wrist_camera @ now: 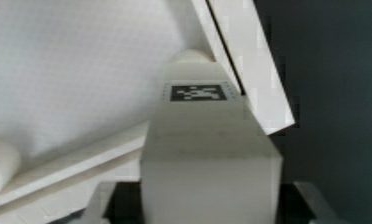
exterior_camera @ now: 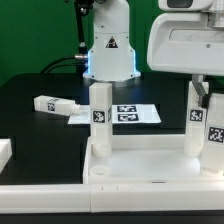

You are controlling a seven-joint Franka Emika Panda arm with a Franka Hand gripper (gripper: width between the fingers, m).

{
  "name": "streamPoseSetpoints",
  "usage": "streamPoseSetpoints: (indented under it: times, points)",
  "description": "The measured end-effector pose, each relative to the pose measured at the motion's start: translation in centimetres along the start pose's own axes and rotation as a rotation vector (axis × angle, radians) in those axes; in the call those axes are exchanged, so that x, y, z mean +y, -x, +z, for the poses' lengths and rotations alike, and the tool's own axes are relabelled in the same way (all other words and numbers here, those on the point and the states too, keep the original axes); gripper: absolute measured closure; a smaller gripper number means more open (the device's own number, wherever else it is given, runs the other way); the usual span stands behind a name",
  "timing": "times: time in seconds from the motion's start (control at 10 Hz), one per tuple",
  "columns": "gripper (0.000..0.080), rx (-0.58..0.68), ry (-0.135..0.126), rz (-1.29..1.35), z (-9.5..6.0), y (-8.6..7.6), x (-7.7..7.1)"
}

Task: Assemble desk

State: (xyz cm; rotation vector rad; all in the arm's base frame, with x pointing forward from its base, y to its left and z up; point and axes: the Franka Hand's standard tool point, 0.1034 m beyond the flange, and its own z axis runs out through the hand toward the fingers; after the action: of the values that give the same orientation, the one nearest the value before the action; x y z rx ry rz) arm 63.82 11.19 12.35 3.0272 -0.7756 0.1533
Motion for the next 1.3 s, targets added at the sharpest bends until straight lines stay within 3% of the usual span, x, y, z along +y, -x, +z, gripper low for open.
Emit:
streamPoseSetpoints:
  times: [0.3, 0.5, 0.7, 0.9, 1.0, 1.1, 1.2, 1.3]
  points:
    - [0.0515, 0.004, 0.006, 0.38, 0.11, 0.02, 0.15]
    - [0.0515, -0.022, -0.012, 0.777, 0.2, -0.04, 0.45]
    - [0.0514, -0.039, -0.062, 1.055, 0.25, 0.03, 0.25]
    - [0.0514, -0.053, -0.064, 1.202, 0.24, 0.03, 0.2]
    - [0.0449, -0.053, -0.063, 1.206, 0.3, 0.07, 0.2]
    - [0.0314, -0.051, -0.063, 1.16, 0.32, 0.07, 0.21]
    - [0.0314, -0.043, -0.062, 1.053, 0.32, -0.06, 0.3]
    - [0.0187, -0.036, -0.064, 0.889, 0.31, -0.23, 0.28]
